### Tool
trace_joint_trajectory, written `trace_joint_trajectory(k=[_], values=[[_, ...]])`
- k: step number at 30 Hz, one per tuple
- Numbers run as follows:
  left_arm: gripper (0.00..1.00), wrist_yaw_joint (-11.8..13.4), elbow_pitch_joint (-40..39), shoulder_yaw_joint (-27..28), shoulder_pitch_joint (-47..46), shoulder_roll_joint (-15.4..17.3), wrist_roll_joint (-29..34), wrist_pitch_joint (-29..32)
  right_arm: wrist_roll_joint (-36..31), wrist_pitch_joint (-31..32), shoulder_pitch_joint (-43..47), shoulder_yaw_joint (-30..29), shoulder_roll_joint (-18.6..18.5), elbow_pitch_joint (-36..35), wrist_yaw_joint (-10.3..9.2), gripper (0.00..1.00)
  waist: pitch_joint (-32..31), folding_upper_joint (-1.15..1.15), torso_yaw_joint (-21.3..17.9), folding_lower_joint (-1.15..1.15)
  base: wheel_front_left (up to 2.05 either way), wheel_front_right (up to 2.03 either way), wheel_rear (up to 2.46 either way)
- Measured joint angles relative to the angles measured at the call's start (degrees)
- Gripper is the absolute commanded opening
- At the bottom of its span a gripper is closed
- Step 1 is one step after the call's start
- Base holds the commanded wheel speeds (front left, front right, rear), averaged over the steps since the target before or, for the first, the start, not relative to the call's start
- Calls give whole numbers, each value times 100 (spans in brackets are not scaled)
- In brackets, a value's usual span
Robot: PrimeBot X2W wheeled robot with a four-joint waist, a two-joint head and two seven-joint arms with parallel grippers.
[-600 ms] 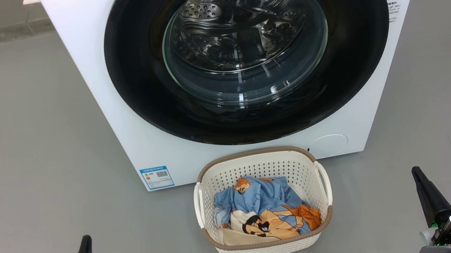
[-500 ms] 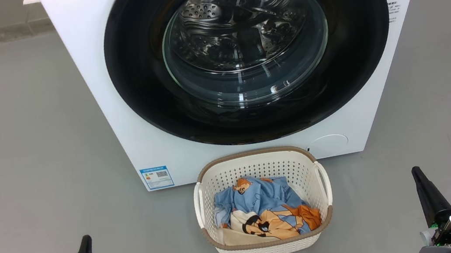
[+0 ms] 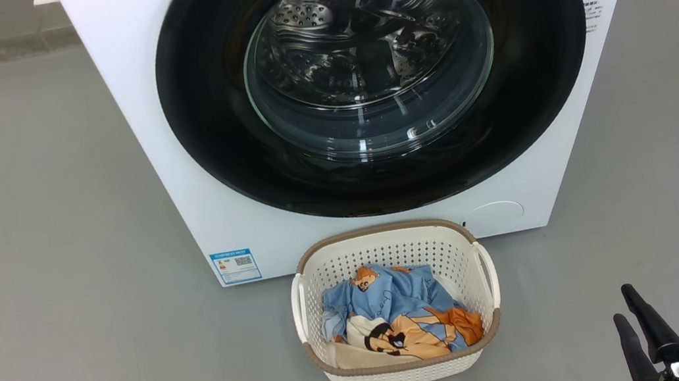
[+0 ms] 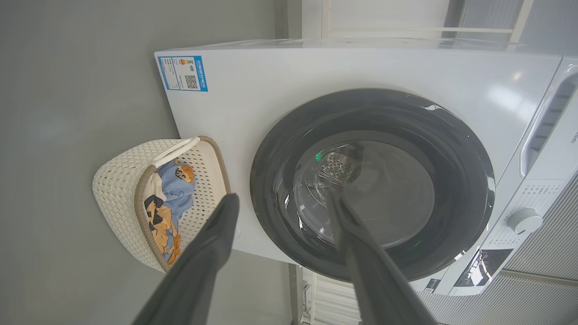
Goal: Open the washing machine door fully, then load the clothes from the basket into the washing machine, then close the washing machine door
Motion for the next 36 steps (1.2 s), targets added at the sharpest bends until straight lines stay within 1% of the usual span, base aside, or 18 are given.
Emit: trace_joint_trajectory(k=[9,15,22,27,36], values=[[100,-1,-43,-115,1,2,12,-153,-4,-148,11,14,-2,-110,0,100,-7,0,3,1,0,0,0],[100,-1,-97,-168,1,4,210,-254,-156,-247,15,37,-3,-220,0,100,0,0,7,1,0,0,0],[100,-1,-175,-237,2,8,542,-363,-573,-356,80,76,-15,-367,0,100,1,0,15,1,0,0,0],[100,-2,-236,-264,2,10,809,-443,-1061,-433,80,98,-31,-502,0,100,-1,0,23,1,0,0,0],[100,-2,-394,-263,4,19,1538,-565,-1979,-571,82,143,-59,-778,0,100,9,0,36,0,0,0,0]])
